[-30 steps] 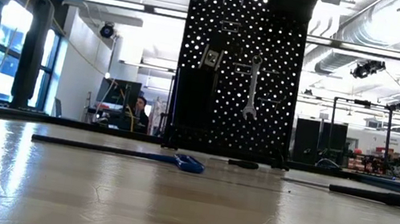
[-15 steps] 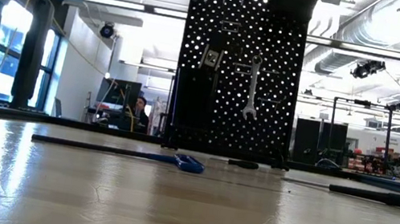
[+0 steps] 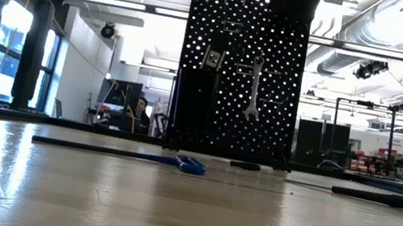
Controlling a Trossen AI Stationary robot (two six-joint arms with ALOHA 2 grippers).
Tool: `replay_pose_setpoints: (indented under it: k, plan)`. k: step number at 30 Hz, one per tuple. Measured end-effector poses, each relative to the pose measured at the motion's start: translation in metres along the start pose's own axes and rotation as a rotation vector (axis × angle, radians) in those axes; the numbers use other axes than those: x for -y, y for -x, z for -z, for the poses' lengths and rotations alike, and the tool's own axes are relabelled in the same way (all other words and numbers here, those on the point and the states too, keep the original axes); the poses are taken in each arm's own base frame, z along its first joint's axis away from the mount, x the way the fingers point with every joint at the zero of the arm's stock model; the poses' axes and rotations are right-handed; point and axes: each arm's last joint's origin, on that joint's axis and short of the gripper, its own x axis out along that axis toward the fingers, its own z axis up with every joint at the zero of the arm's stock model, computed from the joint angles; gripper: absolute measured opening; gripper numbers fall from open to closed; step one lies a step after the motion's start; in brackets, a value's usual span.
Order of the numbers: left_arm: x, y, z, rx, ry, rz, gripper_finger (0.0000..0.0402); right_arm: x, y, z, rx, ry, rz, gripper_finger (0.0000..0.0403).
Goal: Hang tools onto peg board
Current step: Hang the wrench on the pegboard
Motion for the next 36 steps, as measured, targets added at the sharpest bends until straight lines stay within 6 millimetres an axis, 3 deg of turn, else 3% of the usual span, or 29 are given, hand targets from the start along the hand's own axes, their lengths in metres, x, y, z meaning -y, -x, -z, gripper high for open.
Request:
replay_pose_setpoints:
  k: [7,11,16,23,29,36]
  plan:
    - [-0.001,0.0,0.003,-0.034,-0.012,-0.003,0.0151,0.047,0.016,-0.009,0.088,0.042,-0.035,0.0001]
    - [-0.003,0.0,-0.001,0.009,-0.054,-0.066,0.0143,0.058,0.017,-0.013,0.171,0.012,-0.098,0.0001]
    - [-0.011,0.0,-0.015,0.134,-0.073,-0.114,0.0133,0.05,-0.01,0.003,0.277,0.006,-0.168,0.0001]
    - [-0.016,-0.002,-0.017,0.147,-0.033,-0.197,0.0131,0.039,-0.042,0.033,0.544,-0.013,-0.149,0.0001]
    - [-0.013,-0.001,-0.022,0.187,-0.114,-0.271,0.0131,0.025,-0.066,0.058,0.612,-0.067,-0.148,0.0001]
    - [-0.011,-0.002,-0.022,0.179,-0.19,-0.251,0.0131,0.016,-0.09,0.065,0.676,-0.213,-0.13,0.0001]
